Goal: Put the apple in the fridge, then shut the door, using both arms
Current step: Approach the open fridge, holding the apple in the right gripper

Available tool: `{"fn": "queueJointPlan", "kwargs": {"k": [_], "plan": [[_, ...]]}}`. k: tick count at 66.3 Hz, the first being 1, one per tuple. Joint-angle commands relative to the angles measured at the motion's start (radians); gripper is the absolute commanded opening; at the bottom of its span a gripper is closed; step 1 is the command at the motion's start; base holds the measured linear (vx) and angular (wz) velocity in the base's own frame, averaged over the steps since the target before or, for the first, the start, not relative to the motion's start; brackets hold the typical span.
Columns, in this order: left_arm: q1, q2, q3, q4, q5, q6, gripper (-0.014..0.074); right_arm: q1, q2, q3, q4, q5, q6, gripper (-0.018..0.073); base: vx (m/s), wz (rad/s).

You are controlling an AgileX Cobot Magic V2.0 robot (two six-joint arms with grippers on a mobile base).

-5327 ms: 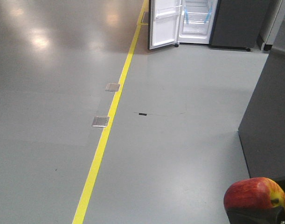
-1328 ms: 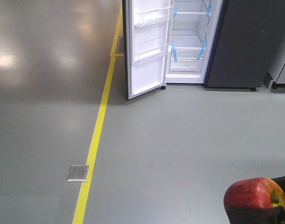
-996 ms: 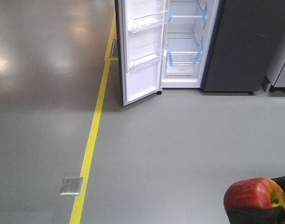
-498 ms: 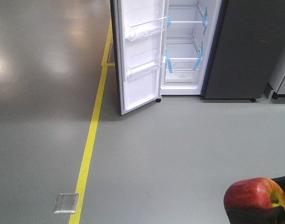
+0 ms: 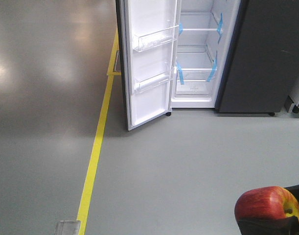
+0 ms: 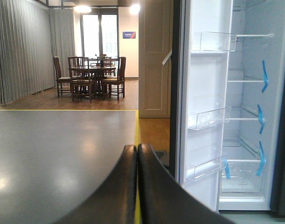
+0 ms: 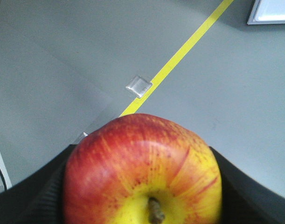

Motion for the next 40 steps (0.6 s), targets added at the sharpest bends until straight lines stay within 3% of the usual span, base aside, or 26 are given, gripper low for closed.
{"fn": "queueJointPlan", "kwargs": {"k": [1, 40], "plan": [[-0.006, -0.014, 0.029, -0.006, -0.074, -0.01, -0.0006, 0.003, -0.001, -0.026, 0.019, -0.057, -0.01, 0.0186, 0.19, 0.0], [-0.006, -0.014, 0.029, -0.006, -0.074, -0.01, -0.0006, 0.003, -0.001, -0.026, 0.019, -0.057, -0.01, 0.0186, 0.18, 0.0]]}}
